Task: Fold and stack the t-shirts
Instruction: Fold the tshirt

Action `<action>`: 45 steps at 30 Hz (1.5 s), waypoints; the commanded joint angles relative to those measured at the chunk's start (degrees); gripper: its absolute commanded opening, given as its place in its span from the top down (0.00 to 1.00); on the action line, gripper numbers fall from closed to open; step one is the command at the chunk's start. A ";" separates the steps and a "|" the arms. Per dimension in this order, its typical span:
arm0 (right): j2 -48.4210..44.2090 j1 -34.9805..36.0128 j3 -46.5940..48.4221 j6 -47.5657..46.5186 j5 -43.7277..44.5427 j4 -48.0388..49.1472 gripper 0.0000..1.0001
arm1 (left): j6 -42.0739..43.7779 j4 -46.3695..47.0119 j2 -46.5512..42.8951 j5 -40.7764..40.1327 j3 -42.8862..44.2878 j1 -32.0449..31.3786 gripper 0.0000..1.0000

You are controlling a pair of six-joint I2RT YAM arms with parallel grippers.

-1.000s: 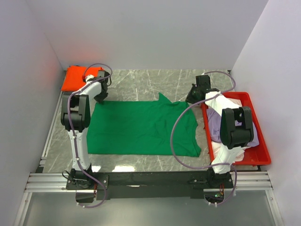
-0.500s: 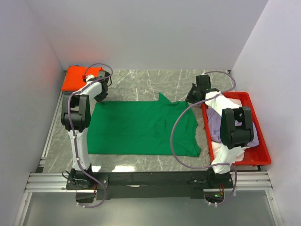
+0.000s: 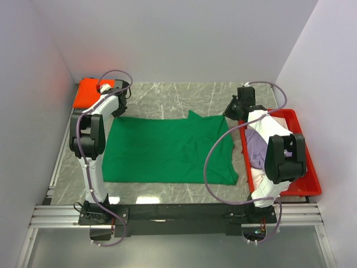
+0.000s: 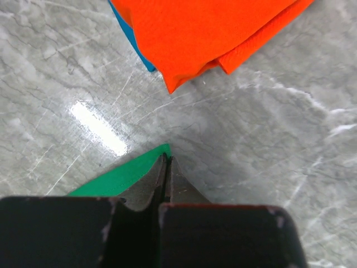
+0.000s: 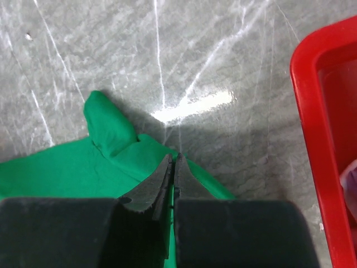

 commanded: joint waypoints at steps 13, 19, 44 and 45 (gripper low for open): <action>-8.52 -0.55 -8.21 2.20 1.31 3.20 1.00 | 0.15 4.26 -9.28 1.78 -6.50 0.24 0.99; -13.27 -0.55 -13.30 3.96 0.87 4.17 1.00 | -1.43 6.02 -12.62 3.02 -11.59 0.33 0.99; -25.22 -2.75 -29.56 8.44 0.08 6.02 1.00 | -6.97 18.15 -31.95 6.97 -37.52 5.69 0.99; -25.49 -3.01 -29.74 8.35 -0.10 5.93 1.00 | -6.88 18.41 -32.48 6.97 -38.49 6.04 0.99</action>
